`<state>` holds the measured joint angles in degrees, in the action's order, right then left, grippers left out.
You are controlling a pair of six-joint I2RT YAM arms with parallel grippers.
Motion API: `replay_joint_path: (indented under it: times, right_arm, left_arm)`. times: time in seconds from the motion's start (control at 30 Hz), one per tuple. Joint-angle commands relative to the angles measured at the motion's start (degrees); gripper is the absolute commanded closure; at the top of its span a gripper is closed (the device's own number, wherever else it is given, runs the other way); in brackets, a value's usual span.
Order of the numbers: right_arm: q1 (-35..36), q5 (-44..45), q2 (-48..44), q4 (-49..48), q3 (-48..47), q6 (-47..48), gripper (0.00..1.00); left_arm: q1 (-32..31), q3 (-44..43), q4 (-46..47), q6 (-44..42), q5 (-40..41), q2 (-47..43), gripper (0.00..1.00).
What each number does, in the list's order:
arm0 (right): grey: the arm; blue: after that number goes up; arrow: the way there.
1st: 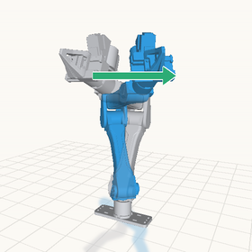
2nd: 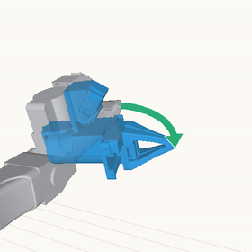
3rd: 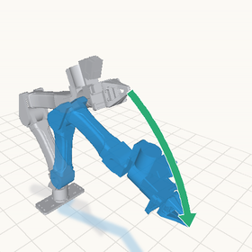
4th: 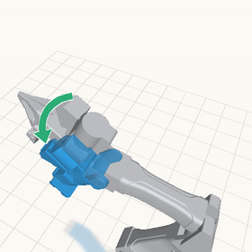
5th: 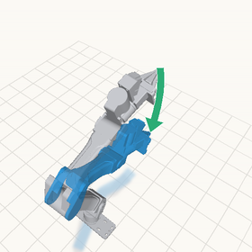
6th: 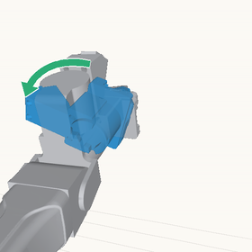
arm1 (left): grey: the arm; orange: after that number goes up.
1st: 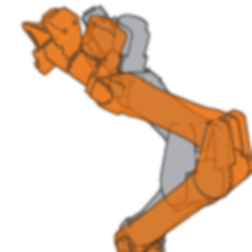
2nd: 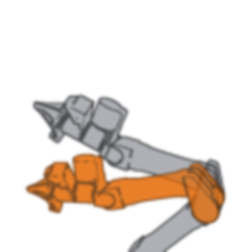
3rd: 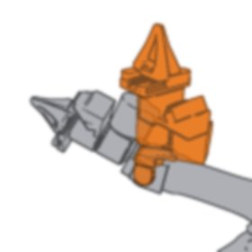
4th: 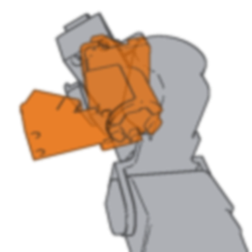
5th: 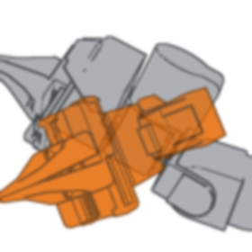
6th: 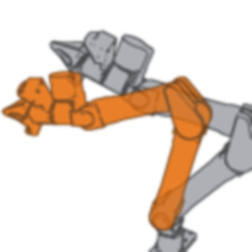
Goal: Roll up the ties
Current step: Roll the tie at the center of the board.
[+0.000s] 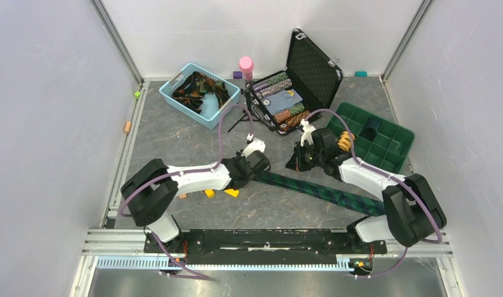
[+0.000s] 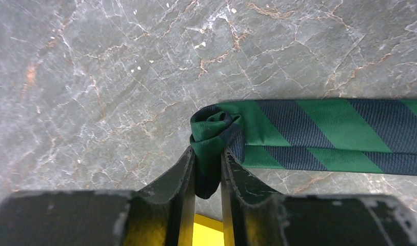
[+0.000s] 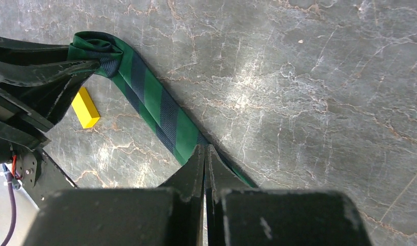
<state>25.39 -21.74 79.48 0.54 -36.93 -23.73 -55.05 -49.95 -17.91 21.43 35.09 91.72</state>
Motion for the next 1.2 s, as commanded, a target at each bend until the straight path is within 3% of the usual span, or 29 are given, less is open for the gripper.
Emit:
replay_joint_path:
  times: [0.0, 0.2, 0.5, 1.17]
  right_arm:
    - [-0.3, 2.4, -3.3, -0.6, 0.0, 1.0, 1.00]
    - [-0.6, 6.7, -6.5, 3.2, -0.1, 0.9, 1.00]
    - [-3.6, 23.4, -15.1, 12.5, -0.9, -1.6, 1.00]
    - [-5.1, 26.0, -19.5, 14.5, -0.9, -2.0, 1.00]
  left_arm:
    - [-2.2, -4.4, -3.9, -5.2, 9.0, 3.8, 0.73]
    - [-5.3, -9.4, -7.7, -7.2, 15.0, 8.8, 0.74]
    - [-8.6, -15.4, -14.6, -8.5, 22.6, 15.6, 0.75]
    - [-10.5, -18.6, -19.8, -9.1, 28.5, 22.5, 0.77]
